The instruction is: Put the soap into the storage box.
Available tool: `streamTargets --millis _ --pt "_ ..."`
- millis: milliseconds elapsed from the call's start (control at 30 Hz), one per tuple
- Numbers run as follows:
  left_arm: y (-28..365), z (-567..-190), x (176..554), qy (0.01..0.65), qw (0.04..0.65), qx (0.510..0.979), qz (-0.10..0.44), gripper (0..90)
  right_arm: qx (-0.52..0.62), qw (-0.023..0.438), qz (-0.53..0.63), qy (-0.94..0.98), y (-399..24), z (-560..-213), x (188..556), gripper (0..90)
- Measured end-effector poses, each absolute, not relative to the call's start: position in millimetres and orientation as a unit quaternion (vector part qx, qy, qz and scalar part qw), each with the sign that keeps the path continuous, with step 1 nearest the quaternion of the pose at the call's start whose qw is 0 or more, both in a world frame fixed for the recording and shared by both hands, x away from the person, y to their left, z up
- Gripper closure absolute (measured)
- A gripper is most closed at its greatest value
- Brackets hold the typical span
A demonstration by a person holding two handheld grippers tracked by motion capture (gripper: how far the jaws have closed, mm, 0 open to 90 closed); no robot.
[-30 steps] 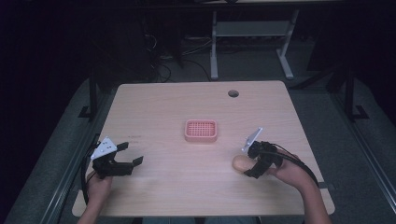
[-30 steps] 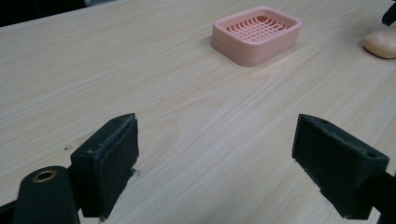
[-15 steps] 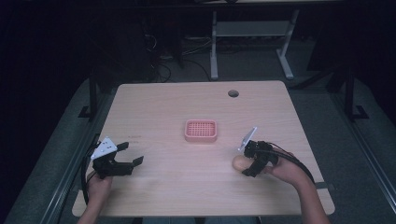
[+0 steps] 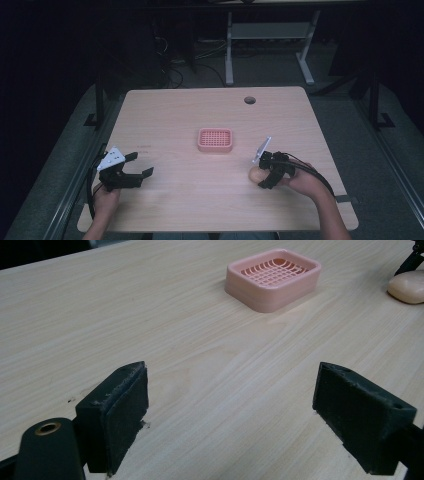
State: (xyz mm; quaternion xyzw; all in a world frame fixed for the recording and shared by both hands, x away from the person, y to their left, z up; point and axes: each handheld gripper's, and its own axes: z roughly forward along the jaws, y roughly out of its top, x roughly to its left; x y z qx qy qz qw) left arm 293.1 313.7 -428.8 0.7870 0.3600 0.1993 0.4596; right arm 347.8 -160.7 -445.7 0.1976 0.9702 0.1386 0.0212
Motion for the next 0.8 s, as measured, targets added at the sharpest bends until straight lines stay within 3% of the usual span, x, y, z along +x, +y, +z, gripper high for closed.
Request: streamTargets --millis 800 --pt "314.3 -428.6 293.0 0.365 0.461 0.785 0.196 14.3 0.18 0.027 0.157 0.971 -156.1 -427.0 355.5 31.8"
